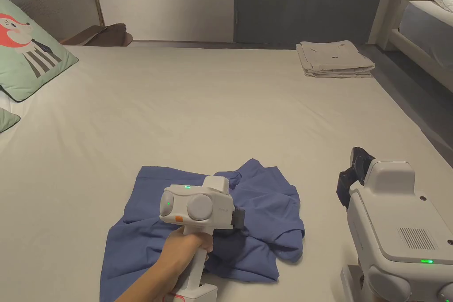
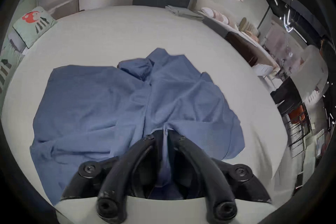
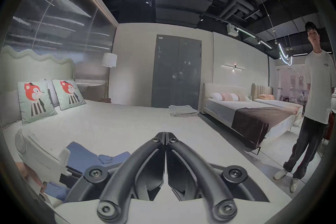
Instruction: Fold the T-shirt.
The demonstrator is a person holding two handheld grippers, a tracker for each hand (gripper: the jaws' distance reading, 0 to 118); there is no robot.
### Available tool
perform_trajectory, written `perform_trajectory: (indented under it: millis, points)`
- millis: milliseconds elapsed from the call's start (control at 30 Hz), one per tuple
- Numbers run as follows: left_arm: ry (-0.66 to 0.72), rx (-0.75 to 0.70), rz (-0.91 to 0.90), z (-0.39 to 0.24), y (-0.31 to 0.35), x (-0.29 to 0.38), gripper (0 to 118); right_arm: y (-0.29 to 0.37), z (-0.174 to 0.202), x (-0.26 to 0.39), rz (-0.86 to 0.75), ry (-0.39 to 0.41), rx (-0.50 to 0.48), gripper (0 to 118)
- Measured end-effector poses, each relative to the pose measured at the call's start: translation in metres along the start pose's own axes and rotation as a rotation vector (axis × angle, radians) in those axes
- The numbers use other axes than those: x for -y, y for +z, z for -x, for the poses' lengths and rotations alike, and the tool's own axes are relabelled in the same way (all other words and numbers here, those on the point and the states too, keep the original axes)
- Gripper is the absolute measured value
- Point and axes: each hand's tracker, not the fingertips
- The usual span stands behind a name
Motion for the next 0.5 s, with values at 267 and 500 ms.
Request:
perform_trajectory:
  millis: [267,500]
  points:
    - [0.090,0.049,-0.272,0.000,0.084,-0.022,110,0.001,0.007,-0.013,-0.025,0.002,-0.019,0]
    - [0.010,-0.147,-0.646,0.026,0.166,-0.013,110,0.004,0.015,-0.028,-0.064,0.011,-0.037,0]
